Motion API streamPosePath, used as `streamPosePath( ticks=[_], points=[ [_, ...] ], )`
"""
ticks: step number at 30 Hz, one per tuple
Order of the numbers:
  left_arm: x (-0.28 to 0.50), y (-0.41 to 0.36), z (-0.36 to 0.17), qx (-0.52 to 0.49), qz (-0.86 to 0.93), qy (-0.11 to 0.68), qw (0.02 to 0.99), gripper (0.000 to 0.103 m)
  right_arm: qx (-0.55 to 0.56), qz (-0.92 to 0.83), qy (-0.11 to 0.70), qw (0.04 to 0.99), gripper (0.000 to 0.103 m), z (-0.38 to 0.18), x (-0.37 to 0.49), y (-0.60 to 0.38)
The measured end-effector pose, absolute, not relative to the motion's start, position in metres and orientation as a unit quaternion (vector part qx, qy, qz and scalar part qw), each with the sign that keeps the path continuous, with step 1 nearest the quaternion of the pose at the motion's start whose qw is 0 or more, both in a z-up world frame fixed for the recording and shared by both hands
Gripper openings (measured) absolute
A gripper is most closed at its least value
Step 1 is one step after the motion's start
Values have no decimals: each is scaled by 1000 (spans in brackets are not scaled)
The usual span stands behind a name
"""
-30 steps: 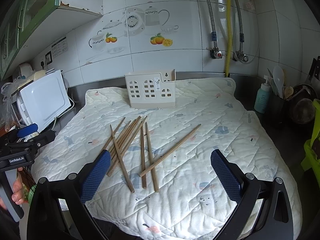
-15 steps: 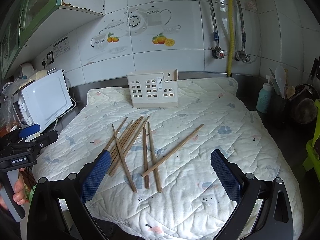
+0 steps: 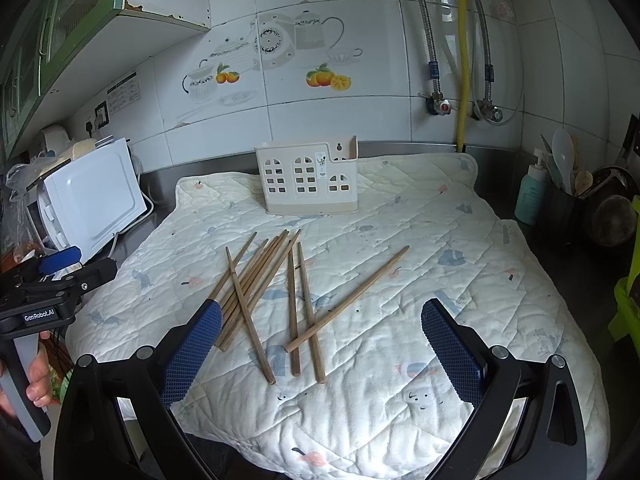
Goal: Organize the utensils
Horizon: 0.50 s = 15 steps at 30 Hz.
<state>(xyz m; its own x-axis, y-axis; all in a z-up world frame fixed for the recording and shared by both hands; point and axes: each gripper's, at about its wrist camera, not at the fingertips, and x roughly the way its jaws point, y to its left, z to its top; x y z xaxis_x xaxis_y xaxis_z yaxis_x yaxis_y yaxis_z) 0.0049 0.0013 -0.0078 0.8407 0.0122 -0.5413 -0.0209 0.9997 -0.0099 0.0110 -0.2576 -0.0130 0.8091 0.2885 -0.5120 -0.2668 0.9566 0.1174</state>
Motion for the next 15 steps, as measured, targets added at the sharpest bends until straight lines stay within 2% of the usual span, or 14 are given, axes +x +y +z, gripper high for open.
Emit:
streamPosePath(
  ticks=[15],
  points=[
    [9, 0, -9, -6, 9, 287, 958, 98, 21, 151, 277, 949, 97, -18, 14, -256]
  ],
)
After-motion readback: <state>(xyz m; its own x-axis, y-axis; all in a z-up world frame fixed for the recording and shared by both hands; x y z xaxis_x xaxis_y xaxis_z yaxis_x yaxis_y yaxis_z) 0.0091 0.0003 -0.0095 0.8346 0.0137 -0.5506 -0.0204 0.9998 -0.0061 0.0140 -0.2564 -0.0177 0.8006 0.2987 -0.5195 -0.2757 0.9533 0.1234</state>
